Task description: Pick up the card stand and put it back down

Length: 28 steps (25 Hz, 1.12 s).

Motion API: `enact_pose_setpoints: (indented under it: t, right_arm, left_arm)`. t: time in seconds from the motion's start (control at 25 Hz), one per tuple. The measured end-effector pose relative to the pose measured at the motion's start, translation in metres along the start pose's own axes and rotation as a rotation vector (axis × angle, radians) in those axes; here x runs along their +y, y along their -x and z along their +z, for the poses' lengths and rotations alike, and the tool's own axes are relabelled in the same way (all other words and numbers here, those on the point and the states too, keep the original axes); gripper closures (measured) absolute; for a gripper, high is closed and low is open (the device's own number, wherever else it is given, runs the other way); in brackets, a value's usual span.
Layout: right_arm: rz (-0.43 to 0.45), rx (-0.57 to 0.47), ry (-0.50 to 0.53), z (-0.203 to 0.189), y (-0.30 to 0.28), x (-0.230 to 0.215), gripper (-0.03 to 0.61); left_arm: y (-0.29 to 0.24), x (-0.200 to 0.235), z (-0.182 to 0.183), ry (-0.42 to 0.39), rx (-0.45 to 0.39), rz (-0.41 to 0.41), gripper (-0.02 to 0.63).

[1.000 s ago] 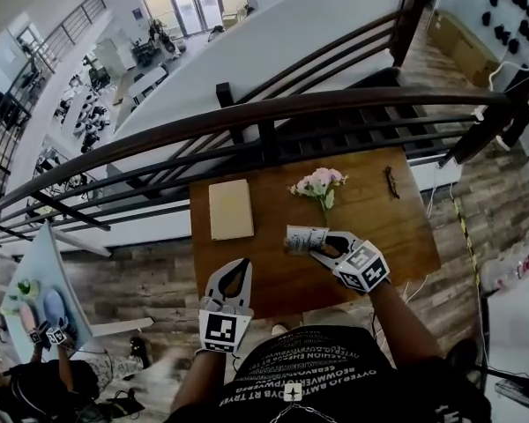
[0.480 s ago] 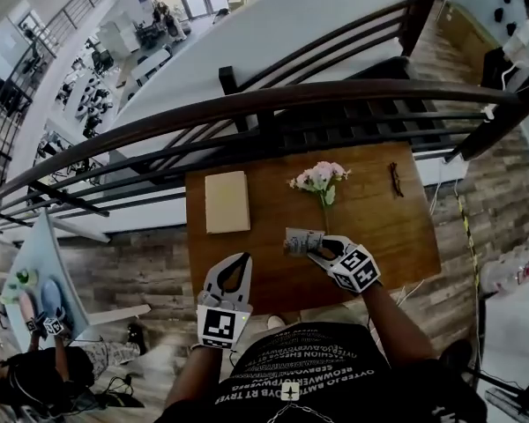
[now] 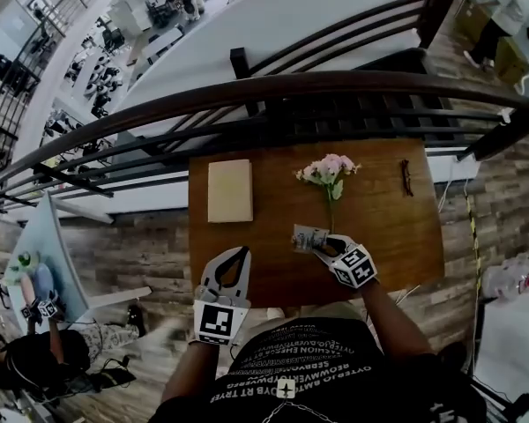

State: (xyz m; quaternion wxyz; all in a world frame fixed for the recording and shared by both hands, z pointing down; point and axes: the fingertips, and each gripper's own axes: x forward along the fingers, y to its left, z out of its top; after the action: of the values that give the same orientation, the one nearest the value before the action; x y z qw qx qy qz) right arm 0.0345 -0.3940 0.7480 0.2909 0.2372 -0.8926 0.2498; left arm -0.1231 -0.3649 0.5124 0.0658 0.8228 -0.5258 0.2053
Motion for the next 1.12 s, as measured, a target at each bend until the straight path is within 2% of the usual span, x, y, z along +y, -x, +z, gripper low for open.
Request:
enact_pose_setpoints:
  t: [0.44,0.68,0.88,1.12]
  right_arm:
    - [-0.039,0.128,-0.027,-0.063,-0.043,-0.029,0.407]
    - [-0.015,0.144,0.050,-0.071,-0.057,-0.028,0.405]
    - [-0.046,0.219,0.190,-0.088,-0.065,-0.032,0.400]
    - [-0.091,0.227,0.207,-0.094,-0.066,-0.028,0.398]
  left_arm:
    - [0.005,0.011,-0.013,0.022,0.045,0.059,0.588]
    - [0.021,0.022,-0.020,0.044,0.054,0.115,0.588]
    - [0.032,0.023,-0.015,0.060,0.018,0.146,0.588]
    - [0.052,0.021,-0.011,0.048,0.000,0.149,0.588]
